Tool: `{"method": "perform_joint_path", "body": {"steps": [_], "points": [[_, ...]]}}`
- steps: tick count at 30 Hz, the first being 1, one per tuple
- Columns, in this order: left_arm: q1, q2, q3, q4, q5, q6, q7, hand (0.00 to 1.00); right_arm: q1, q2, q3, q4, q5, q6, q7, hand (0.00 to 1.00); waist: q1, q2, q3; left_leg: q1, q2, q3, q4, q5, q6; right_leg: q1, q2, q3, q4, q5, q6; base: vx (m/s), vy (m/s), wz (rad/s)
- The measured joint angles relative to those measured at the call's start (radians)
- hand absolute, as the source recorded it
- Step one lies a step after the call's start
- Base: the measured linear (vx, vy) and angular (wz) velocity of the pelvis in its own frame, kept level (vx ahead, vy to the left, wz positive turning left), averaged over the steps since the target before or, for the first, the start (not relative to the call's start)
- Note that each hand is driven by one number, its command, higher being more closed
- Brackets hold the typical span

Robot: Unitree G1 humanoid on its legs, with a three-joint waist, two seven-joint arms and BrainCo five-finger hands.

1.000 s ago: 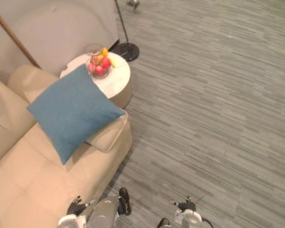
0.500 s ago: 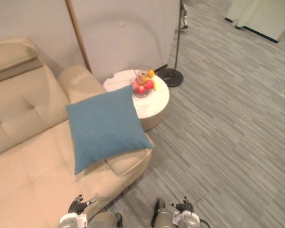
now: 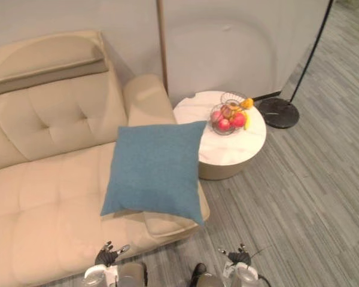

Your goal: Pick up cushions and gather them together orderly.

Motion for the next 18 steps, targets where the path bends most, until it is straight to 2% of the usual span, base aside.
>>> {"method": "perform_joint_path", "body": {"steps": [2,7,9,14,18], "points": [[-0.004,0.021,-0.014,-0.003,-0.005,-0.008,-0.002,0.0,-0.013,0.022,-0.001,0.0,0.0,0.0,0.002,0.0,0.004,-0.018,0.008,-0.002,-0.024,-0.005,0.0,0.0,0.0,0.017,-0.02,-0.011,-0.022,0.007,0.011,0.05,0.126,0.26],[-0.004,0.037,-0.013,0.004,-0.005,-0.006,-0.001,0.0,-0.016,0.026,-0.001,0.0,-0.001,-0.007,0.004,0.0,0.002,-0.02,0.007,0.019,-0.044,-0.012,-0.004,0.001,0.002,0.064,-0.033,-0.032,-0.056,0.016,0.028,0.02,0.049,0.12],[-0.003,0.038,-0.009,0.012,-0.013,-0.006,-0.001,0.0,-0.013,0.02,-0.002,0.0,0.0,-0.011,-0.001,0.0,-0.001,-0.02,0.006,0.04,-0.046,-0.027,-0.032,0.015,0.013,0.088,-0.032,-0.05,-0.072,0.018,0.031,-0.02,-0.031,0.22],[0.018,0.04,0.035,0.01,-0.062,-0.006,0.006,0.0,-0.018,0.001,-0.038,-0.02,0.001,-0.019,-0.025,0.0,-0.006,-0.027,-0.003,0.073,-0.051,-0.069,-0.163,0.097,0.009,0.099,-0.027,-0.102,-0.091,0.032,0.029,-0.05,-0.03,0.28],[0.068,0.048,0.082,-0.024,-0.094,-0.007,0.01,0.0,-0.006,-0.026,-0.045,-0.104,-0.001,-0.025,-0.034,0.0,-0.006,-0.032,-0.015,0.078,-0.052,-0.091,-0.212,0.13,0.01,0.111,-0.015,-0.123,-0.13,0.061,0.029,-0.08,0.003,0.2]]}}
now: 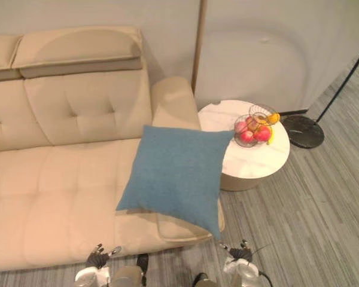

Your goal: Pick up cushions and gather them together orderly.

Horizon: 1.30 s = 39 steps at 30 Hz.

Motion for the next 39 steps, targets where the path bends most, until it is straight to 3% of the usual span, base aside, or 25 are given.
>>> {"method": "perform_joint_path", "body": {"steps": [3,10,16,22,28,31,39], "points": [[0.053,0.022,0.048,-0.062,-0.035,-0.001,0.008,0.0,0.016,-0.021,-0.007,-0.174,-0.008,-0.01,-0.009,0.0,0.0,-0.01,-0.015,0.009,-0.002,-0.001,-0.045,0.033,0.007,0.0,0.005,-0.003,-0.022,0.024,-0.002,-0.1,0.027,0.07],[0.072,0.075,0.126,-0.239,-0.037,-0.007,0.019,0.0,0.009,-0.066,0.015,-0.4,-0.011,-0.032,-0.002,0.0,0.005,-0.011,-0.025,0.011,-0.002,-0.004,-0.08,0.057,0.006,0.002,0.018,-0.005,-0.051,0.043,-0.004,-0.1,0.01,0.03],[-0.002,0.159,0.152,-0.395,-0.036,-0.027,0.04,0.0,0.0,-0.086,0.135,-0.531,-0.009,-0.039,0.026,0.0,0.011,-0.02,-0.032,0.004,0.008,-0.011,-0.092,0.065,0.002,-0.002,0.035,-0.007,-0.067,0.05,-0.013,-0.01,-0.014,0.02],[-0.131,0.171,0.071,-0.441,-0.035,-0.031,0.053,0.0,-0.052,-0.067,0.188,-0.533,-0.01,-0.04,0.042,0.0,0.023,-0.04,-0.033,-0.042,0.027,-0.031,-0.086,0.088,-0.01,-0.039,0.06,-0.009,-0.065,0.062,-0.03,0.04,-0.045,0.04],[-0.198,0.168,-0.024,-0.485,0.025,-0.028,0.063,0.0,-0.068,-0.04,0.198,-0.533,-0.049,-0.036,0.004,0.0,0.025,-0.061,-0.011,-0.073,0.045,-0.031,-0.081,0.088,-0.012,-0.076,0.077,0.008,-0.052,0.053,-0.043,0.02,-0.037,-0.03],[-0.258,0.173,-0.041,-0.484,0.034,-0.026,0.08,0.0,-0.104,-0.03,0.201,-0.533,-0.053,-0.028,-0.013,0.0,0.029,-0.07,0.052,-0.09,0.055,-0.025,-0.064,0.086,-0.017,-0.104,0.08,0.026,-0.027,0.047,-0.053,-0.06,-0.017,-0.15],[-0.419,0.215,-0.123,-0.392,0.044,-0.02,0.109,0.0,-0.177,-0.004,0.221,-0.574,-0.09,-0.027,-0.061,0.0,0.035,-0.086,0.129,-0.198,0.076,-0.002,-0.017,0.09,-0.028,-0.226,0.087,0.052,0.02,0.052,-0.066,-0.05,-0.016,-0.12]]}}
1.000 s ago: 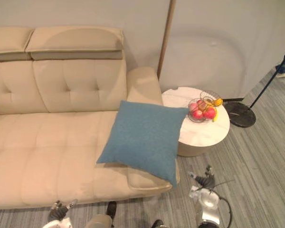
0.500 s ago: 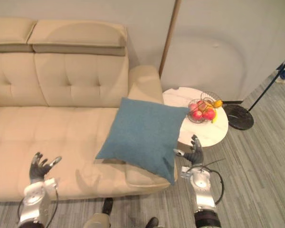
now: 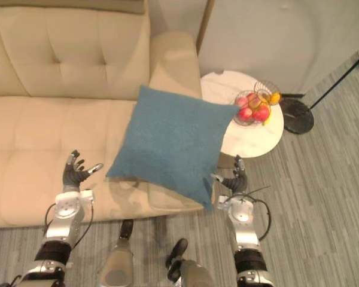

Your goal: Pick up cushions and gather them together orderly.

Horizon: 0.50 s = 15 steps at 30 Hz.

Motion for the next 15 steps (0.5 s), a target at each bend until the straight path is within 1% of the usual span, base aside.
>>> {"method": "perform_joint_path", "body": {"steps": [3,5,8,12,15], "points": [[-0.086,0.02,-0.026,0.033,0.0,0.0,0.013,0.0,-0.051,0.003,0.021,0.004,0.002,0.0,-0.015,0.0,0.001,-0.005,0.046,-0.037,0.002,0.001,0.024,0.0,0.0,-0.038,-0.004,0.003,0.026,-0.002,-0.003,-0.05,-0.004,-0.06],[-0.164,0.049,-0.053,0.066,0.0,0.001,0.016,0.0,-0.102,0.004,0.028,0.007,0.007,0.0,-0.017,0.0,0.004,-0.005,0.082,-0.07,0.004,0.002,0.038,0.0,0.0,-0.077,-0.007,0.008,0.049,-0.002,-0.004,-0.05,0.0,-0.06],[-0.253,0.078,-0.084,0.102,-0.001,0.002,0.021,0.0,-0.152,0.004,0.033,0.009,0.024,0.0,-0.022,0.0,0.008,-0.006,0.117,-0.105,0.005,0.002,0.057,0.0,0.0,-0.116,-0.011,0.013,0.075,-0.005,-0.008,-0.07,-0.003,-0.06],[-0.343,0.095,-0.13,0.144,-0.002,0.001,0.03,0.0,-0.206,0.005,0.057,0.026,0.049,-0.003,-0.047,0.0,0.008,-0.009,0.138,-0.152,0.008,0.003,0.069,0.004,-0.003,-0.174,-0.017,0.02,0.104,-0.008,-0.012,-0.04,-0.004,-0.06],[-0.406,0.09,-0.17,0.173,-0.006,0.001,0.037,0.0,-0.254,0.023,0.059,0.055,0.058,-0.005,-0.062,0.0,-0.002,-0.009,0.148,-0.189,0.01,0.003,0.069,0.014,-0.005,-0.216,-0.018,0.02,0.114,-0.006,-0.018,-0.01,-0.009,-0.02]]}}
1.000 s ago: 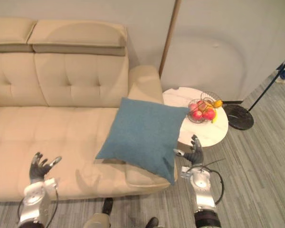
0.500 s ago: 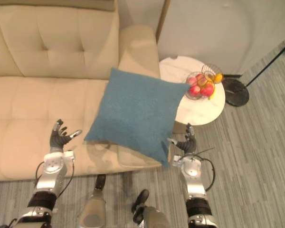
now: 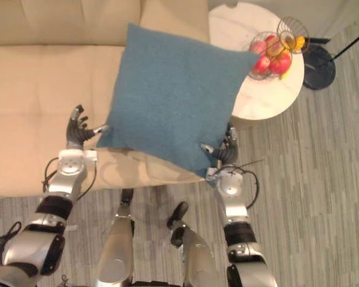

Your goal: Pick up cushions and gather them together orderly.

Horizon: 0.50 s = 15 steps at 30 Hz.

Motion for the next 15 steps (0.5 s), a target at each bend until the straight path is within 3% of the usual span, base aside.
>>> {"method": "perform_joint_path", "body": {"steps": [5,6,8,9,15], "points": [[-0.071,-0.035,-0.039,0.041,-0.017,0.0,0.006,0.0,-0.045,0.029,0.008,0.002,0.025,-0.01,-0.023,0.0,-0.018,-0.002,0.009,-0.052,0.002,0.001,0.0,0.009,-0.002,-0.057,-0.001,0.001,0.011,0.003,-0.004,0.01,-0.004,-0.01],[-0.09,-0.042,-0.046,0.047,-0.018,0.0,0.008,0.0,-0.056,0.04,0.008,0.002,0.03,-0.016,-0.026,1.0,-0.022,-0.001,0.017,-0.056,0.003,0.001,0.0,0.009,-0.002,-0.064,-0.002,0.002,0.014,0.003,-0.005,0.03,-0.017,-0.02],[-0.116,-0.053,-0.054,0.047,-0.018,0.0,0.01,0.0,-0.066,0.047,0.008,-0.001,0.038,-0.028,-0.034,1.0,-0.024,-0.001,0.017,-0.077,0.003,0.002,0.0,0.013,-0.004,-0.088,-0.003,0.003,0.02,0.003,-0.005,0.0,0.0,0.0],[-0.126,-0.057,-0.057,0.046,-0.018,0.001,0.012,1.0,-0.069,0.052,0.008,-0.002,0.044,-0.032,-0.037,1.0,-0.024,-0.001,0.018,-0.085,0.004,0.002,0.0,0.014,-0.005,-0.095,-0.002,0.003,0.021,0.003,-0.005,0.0,0.0,0.0],[-0.141,-0.085,-0.06,-0.02,-0.065,0.001,0.049,1.0,-0.065,0.057,0.005,-0.055,0.105,-0.057,-0.065,1.0,-0.024,0.001,0.021,-0.095,0.011,0.013,0.0,0.016,-0.005,-0.106,-0.006,0.002,0.026,0.003,-0.005,0.02,-0.019,0.01]]}}
